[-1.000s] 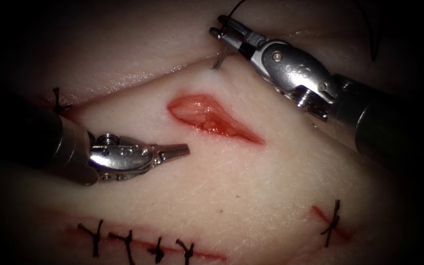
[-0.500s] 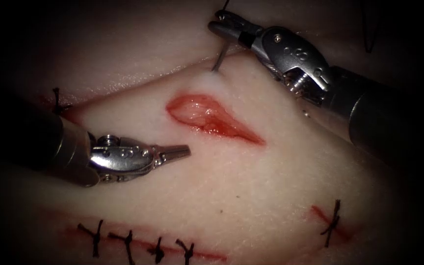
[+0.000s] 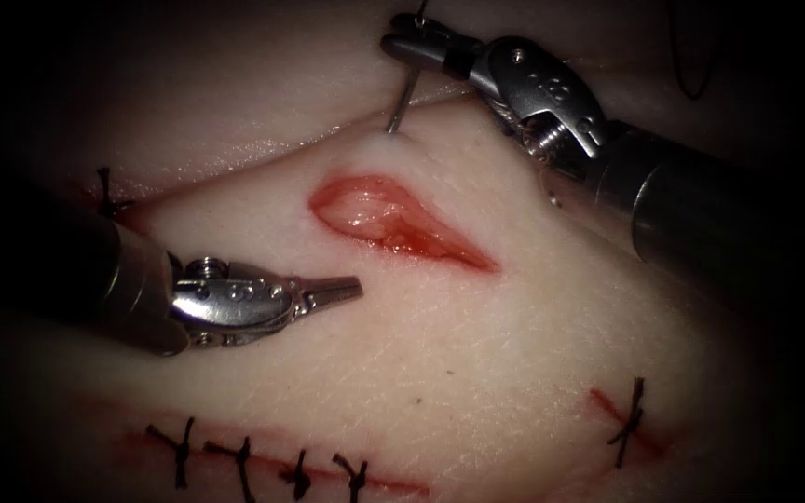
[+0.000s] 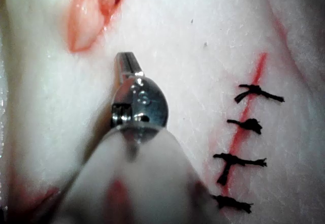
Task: Wound Closure
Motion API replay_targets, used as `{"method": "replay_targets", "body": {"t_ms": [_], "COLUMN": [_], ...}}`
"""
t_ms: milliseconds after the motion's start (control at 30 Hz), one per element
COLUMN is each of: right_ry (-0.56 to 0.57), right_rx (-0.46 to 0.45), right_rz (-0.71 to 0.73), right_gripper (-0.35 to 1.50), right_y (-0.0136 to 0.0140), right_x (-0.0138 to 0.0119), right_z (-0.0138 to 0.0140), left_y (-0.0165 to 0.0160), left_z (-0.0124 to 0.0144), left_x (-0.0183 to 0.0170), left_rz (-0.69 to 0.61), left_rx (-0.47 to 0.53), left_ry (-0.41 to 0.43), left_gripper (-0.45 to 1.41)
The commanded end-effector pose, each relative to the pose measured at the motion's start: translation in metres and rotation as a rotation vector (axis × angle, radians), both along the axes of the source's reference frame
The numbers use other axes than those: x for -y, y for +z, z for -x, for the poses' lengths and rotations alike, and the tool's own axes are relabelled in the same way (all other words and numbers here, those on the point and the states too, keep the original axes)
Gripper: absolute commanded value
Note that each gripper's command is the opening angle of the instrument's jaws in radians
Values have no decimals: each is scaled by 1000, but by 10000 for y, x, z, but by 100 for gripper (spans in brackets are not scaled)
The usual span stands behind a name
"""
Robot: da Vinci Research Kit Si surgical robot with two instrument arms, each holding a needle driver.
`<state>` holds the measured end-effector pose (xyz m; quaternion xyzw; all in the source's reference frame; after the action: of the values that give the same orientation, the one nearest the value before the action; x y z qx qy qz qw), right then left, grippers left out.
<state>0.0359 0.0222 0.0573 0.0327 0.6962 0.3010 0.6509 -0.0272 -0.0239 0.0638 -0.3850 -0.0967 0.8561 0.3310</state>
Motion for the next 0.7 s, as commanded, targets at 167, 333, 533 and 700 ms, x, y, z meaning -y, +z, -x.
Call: {"method": "replay_targets", "body": {"t_ms": [167, 333, 533, 700], "right_ry": [-13, 23, 34, 8], "right_rx": [-69, -110, -90, -144], "right_rz": [-21, -207, -330, -496], "right_gripper": [-35, -35, -35, -35], "right_y": [5, 5, 6, 8], "right_x": [-2, 0, 4, 14], "right_z": [-23, -25, -24, -28], "left_y": [7, 6, 6, 6], "left_z": [0, 1, 0, 0], "left_x": [9, 9, 11, 11], "left_rz": [-3, -3, -2, -2], "left_rx": [1, 1, 1, 1], "left_ry": [3, 3, 3, 4], "left_gripper": [-45, -45, -45, -45]}}
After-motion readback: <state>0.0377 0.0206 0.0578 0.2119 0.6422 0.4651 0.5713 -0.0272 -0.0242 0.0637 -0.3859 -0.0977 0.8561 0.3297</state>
